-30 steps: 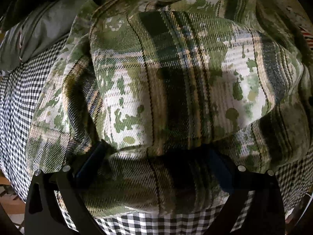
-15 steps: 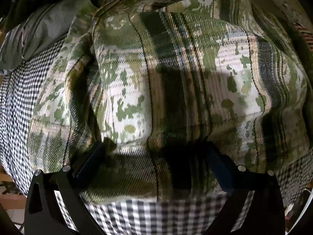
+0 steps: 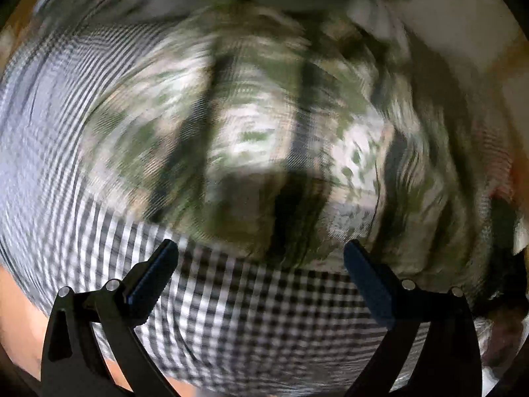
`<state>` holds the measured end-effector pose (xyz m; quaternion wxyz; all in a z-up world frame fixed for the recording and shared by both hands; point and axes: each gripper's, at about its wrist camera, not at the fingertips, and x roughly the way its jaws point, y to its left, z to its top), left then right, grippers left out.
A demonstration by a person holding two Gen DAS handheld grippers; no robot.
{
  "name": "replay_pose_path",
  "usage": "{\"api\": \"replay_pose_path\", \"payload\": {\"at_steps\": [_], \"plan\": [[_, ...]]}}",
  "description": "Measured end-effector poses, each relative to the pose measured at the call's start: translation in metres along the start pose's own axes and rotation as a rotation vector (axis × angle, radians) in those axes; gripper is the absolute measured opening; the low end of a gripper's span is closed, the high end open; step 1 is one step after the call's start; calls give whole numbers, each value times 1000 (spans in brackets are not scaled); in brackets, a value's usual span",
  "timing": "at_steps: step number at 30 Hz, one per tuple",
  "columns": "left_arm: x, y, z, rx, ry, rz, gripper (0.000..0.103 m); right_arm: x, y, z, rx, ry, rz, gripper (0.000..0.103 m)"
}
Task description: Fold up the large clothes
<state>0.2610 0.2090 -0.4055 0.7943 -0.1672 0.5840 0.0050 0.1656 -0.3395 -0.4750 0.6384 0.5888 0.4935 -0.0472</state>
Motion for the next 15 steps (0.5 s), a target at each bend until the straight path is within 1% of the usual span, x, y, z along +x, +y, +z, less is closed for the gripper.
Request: {"api": "replay_pose_path", "payload": {"at_steps": [1,2,3,5,6,7,8,9,11,13,14,15], "plan": [[-3,18,-3,-80,1,-30,98,7,2,-1,6,13,4,99],[-3,28,-3,-119,0,-45,98,17,6,-3,2,26,20,99],[-1,46,-4,-192,-5,-74,98,25,12,-4,-8,33,15,99],[2,63,-1,-261,-30,-119,98,42,25,-6,-45,45,12,99],[5,75,6,-306,-64,-158,98,52,34,-6,-52,38,18,97],[8,82,11,-336,-78,-177,98,58,38,-4,-62,27,26,95],[17,93,19,-398,-80,-216,98,63,40,0,-60,17,29,95],[24,103,26,-444,-79,-235,98,63,39,1,-53,12,34,95],[35,117,37,-507,-75,-269,98,75,43,9,-24,1,45,95],[45,125,54,-539,-56,-290,98,79,46,17,-12,-15,55,84],[45,129,62,-532,-55,-293,92,80,49,20,-13,-27,63,80],[42,126,68,-506,-65,-273,80,78,49,23,-15,-36,71,63]]}}
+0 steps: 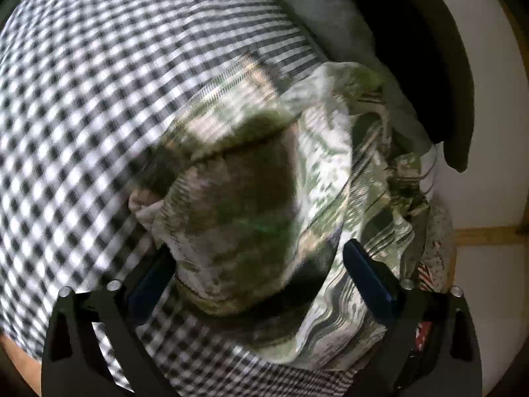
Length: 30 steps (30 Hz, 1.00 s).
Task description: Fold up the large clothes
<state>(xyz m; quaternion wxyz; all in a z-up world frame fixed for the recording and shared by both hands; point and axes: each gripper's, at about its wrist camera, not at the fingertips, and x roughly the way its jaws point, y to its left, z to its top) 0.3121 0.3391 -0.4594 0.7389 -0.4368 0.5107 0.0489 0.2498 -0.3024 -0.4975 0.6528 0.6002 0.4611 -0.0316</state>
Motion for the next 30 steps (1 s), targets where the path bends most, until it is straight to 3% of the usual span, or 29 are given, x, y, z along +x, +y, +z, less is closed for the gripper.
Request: {"api": "replay_pose_path", "payload": {"at_steps": [1,4,6,8,9,10,11,13,15,17,20,23,24,25,27,30], "plan": [[-2,-5,3,38,-8,53,45,1,2,3,-5,-4,7,41],[-1,-3,3,36,11,21,30,-1,5,2,-37,-1,-5,34],[-4,10,-1,27,25,-2,26,-2,0,-1,-6,5,-4,34],[-6,13,-3,26,33,-7,25,-5,-12,-4,38,24,-29,45],[-9,14,-6,31,34,-5,25,-7,-17,-7,61,25,-38,61],[-12,15,-7,29,33,-10,25,-9,-20,-9,73,22,-52,83],[-14,16,-8,21,28,-22,26,-12,-23,-13,76,13,-30,88],[-15,21,-7,14,34,-36,29,-11,-19,-14,63,9,-3,90],[-13,22,-6,-16,32,-80,35,-3,-9,-9,37,13,72,82],[-12,21,-3,-29,28,-137,58,5,6,-2,-8,6,83,81],[-12,17,-7,-66,13,-174,80,26,15,11,19,11,65,75],[-17,18,-18,-101,-5,-105,80,36,13,11,49,-5,42,73],[-21,18,-23,-109,-11,-93,80,35,14,10,44,-11,35,67],[-26,18,-32,-119,-10,-92,82,33,13,6,34,-19,16,52],[-27,16,-49,-111,4,-114,92,28,5,0,37,-24,14,36],[-8,9,-59,-80,35,-167,94,26,7,0,21,-16,22,33]]}}
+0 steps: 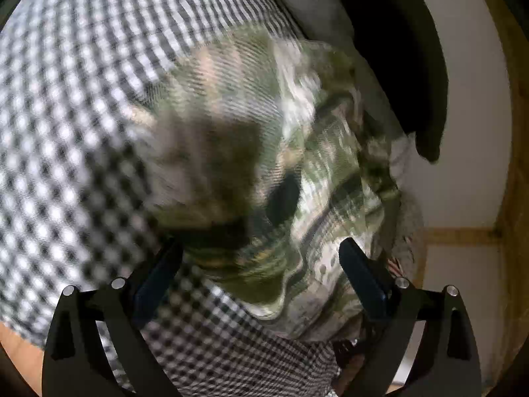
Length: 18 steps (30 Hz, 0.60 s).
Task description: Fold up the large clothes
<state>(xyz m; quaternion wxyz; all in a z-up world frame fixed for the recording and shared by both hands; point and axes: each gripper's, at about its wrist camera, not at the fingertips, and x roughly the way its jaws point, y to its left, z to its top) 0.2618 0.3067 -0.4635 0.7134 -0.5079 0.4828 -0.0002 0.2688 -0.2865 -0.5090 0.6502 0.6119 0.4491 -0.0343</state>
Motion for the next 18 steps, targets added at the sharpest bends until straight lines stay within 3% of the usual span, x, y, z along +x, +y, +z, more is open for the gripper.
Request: {"api": "replay_pose_path", "payload": {"at_steps": [6,7,8,12,18], "plan": [[20,-2,30,-113,-60,-34,92,3,23,9,-39,13,5,29],[19,-3,33,-117,-65,-2,67,3,25,9,-35,9,4,27],[15,-5,33,-87,-69,54,26,1,24,8,-21,0,8,27],[-5,2,28,-26,-55,41,19,-13,11,-2,40,-19,31,24],[-40,18,6,-90,-72,40,15,-47,-8,-24,107,-31,34,21]]}}
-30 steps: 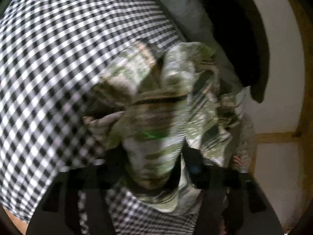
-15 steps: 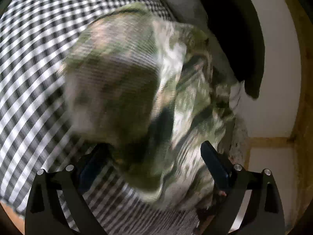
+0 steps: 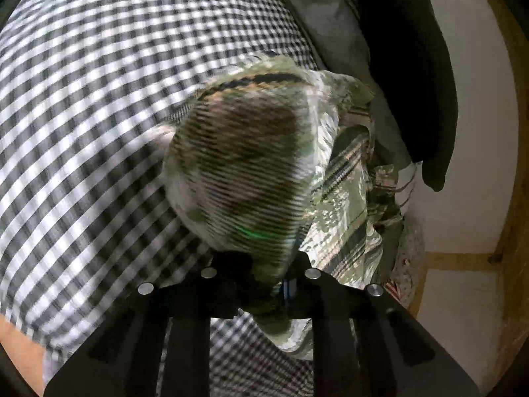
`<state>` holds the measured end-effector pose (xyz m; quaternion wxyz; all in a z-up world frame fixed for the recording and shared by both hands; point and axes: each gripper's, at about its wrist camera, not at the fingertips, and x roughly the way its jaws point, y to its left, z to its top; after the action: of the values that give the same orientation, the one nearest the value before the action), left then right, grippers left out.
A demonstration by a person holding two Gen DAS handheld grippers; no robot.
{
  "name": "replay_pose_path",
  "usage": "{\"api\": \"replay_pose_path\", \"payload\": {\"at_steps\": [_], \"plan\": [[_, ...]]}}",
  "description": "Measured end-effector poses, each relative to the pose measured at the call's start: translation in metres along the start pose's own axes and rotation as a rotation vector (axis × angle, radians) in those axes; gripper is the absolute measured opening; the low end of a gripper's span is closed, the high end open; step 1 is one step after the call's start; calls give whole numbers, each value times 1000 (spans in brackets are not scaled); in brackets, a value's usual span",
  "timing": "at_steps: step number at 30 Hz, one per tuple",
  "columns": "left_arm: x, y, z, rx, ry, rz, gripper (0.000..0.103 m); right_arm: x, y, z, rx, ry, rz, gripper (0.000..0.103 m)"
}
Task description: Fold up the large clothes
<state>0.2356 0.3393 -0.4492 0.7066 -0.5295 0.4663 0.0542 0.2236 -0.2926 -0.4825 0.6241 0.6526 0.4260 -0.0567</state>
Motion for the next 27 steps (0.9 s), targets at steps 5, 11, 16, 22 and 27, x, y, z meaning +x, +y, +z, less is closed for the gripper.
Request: {"api": "replay_pose_path", "payload": {"at_steps": [5,11,16,22,27], "plan": [[-45,41,-33,-106,-31,94,11,-30,-38,-31,100,-2,-43,18],[-81,85,-28,-132,-77,208,0,-18,-40,-31,99,15,-78,26],[-66,46,-25,3,46,-59,28,2,-19,-27,63,16,-85,90],[-43,52,-43,-112,21,-3,92,26,-5,-30,45,21,-87,91],[-40,82,-48,-213,-30,-79,94,29,-3,-28,39,24,-70,91]]}}
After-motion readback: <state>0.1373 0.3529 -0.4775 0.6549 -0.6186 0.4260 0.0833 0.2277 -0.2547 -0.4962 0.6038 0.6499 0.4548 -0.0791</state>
